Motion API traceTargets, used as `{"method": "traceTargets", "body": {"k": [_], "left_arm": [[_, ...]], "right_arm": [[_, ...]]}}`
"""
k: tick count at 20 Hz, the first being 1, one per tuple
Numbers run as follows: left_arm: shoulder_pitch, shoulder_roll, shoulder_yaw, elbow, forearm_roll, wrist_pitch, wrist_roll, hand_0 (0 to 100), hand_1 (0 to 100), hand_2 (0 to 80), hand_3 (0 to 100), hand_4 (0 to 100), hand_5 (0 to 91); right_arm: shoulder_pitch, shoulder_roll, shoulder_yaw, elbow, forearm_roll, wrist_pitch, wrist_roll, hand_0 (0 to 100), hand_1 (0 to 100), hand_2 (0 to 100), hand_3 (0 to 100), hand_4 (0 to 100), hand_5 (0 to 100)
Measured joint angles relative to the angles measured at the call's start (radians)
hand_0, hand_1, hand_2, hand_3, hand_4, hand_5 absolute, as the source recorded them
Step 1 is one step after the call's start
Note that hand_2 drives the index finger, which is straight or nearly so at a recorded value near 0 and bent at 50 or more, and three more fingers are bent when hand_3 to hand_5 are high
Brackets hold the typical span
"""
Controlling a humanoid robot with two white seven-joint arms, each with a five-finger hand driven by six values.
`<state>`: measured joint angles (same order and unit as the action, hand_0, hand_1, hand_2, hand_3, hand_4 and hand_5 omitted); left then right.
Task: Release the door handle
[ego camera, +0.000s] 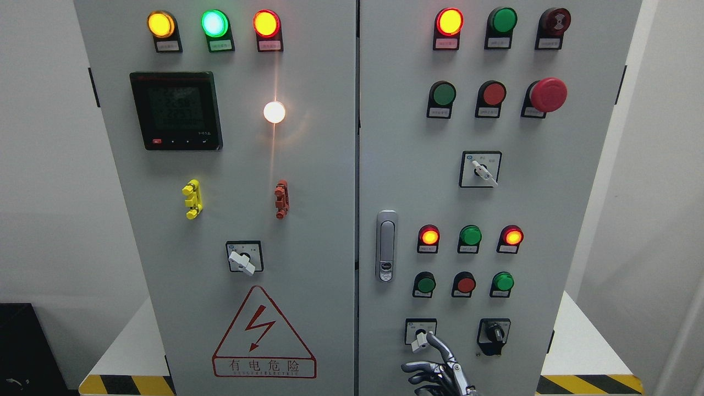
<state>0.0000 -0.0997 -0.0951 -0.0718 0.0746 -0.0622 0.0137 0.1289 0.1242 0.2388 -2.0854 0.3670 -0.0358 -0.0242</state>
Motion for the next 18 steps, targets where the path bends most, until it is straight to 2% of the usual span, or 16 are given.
{"method": "traceTargets", "body": {"k": [1, 4, 6, 9, 18], "left_arm": [[0.000, 0.000, 0.000, 0.000, 0.000, 0.000, 0.000, 12, 56, 0.0, 0, 0, 0.0], [0.000, 0.000, 0.000, 0.000, 0.000, 0.000, 0.000, 12, 56, 0.0, 0, 0, 0.0], [0.000, 0.000, 0.000, 0.000, 0.000, 0.000, 0.000, 12, 56, 0.0, 0, 0, 0.0], [0.000, 0.000, 0.000, 0.000, 0.000, 0.000, 0.000, 12, 56, 0.0, 0, 0, 0.0], [0.000, 0.000, 0.000, 0.000, 0.000, 0.000, 0.000, 12, 56, 0.0, 0, 0, 0.0]], "right_arm": [[-0.001, 0.000, 0.000, 0.001, 0.047, 0.000, -0.011, 38, 35, 2, 100, 100, 100], [-0.017, 0.000, 0.001, 0.007, 0.185, 0.000, -0.054, 35, 34, 14, 100, 100, 100], [-0.047, 0.001, 0.002, 0.017, 0.276, -0.002, -0.094, 35, 33, 18, 100, 100, 100], [-0.093, 0.002, 0.005, 0.039, 0.435, -0.001, -0.123, 35, 33, 19, 100, 100, 100], [-0.194, 0.005, 0.015, 0.116, 0.798, 0.002, -0.140, 35, 31, 16, 100, 100, 100]]}}
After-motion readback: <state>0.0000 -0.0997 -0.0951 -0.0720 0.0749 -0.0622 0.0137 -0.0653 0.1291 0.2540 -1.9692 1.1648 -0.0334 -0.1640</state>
